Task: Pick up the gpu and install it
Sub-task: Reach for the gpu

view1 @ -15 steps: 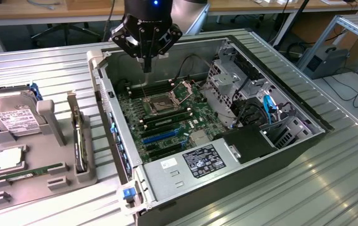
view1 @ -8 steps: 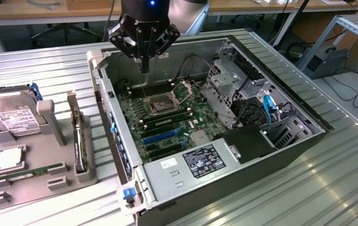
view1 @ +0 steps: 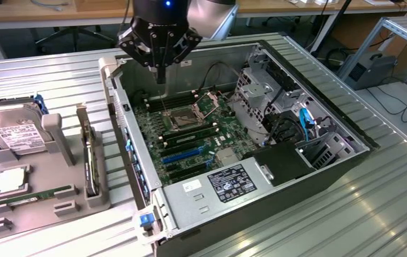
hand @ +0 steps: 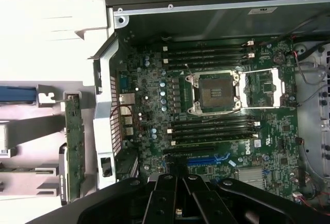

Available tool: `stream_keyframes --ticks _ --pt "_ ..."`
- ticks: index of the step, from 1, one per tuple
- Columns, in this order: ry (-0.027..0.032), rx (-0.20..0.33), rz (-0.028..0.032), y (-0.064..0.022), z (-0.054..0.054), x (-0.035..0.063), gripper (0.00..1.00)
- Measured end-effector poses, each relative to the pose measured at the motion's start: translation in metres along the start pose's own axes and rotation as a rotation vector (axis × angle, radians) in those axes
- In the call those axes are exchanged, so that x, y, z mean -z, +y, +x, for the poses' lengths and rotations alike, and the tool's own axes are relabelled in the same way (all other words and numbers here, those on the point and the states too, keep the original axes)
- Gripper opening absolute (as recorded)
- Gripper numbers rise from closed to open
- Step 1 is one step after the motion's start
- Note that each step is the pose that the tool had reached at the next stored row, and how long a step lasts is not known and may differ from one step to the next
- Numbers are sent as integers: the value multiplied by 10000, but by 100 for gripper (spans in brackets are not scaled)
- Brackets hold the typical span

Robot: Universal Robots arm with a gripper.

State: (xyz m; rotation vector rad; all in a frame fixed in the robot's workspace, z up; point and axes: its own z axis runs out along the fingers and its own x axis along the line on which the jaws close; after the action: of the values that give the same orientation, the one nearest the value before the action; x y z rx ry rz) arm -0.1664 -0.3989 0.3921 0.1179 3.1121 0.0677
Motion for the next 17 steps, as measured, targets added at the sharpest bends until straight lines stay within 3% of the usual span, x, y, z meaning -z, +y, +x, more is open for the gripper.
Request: stream_keyframes --ticks 17 --pt "0 0 1 -11 137 0 11"
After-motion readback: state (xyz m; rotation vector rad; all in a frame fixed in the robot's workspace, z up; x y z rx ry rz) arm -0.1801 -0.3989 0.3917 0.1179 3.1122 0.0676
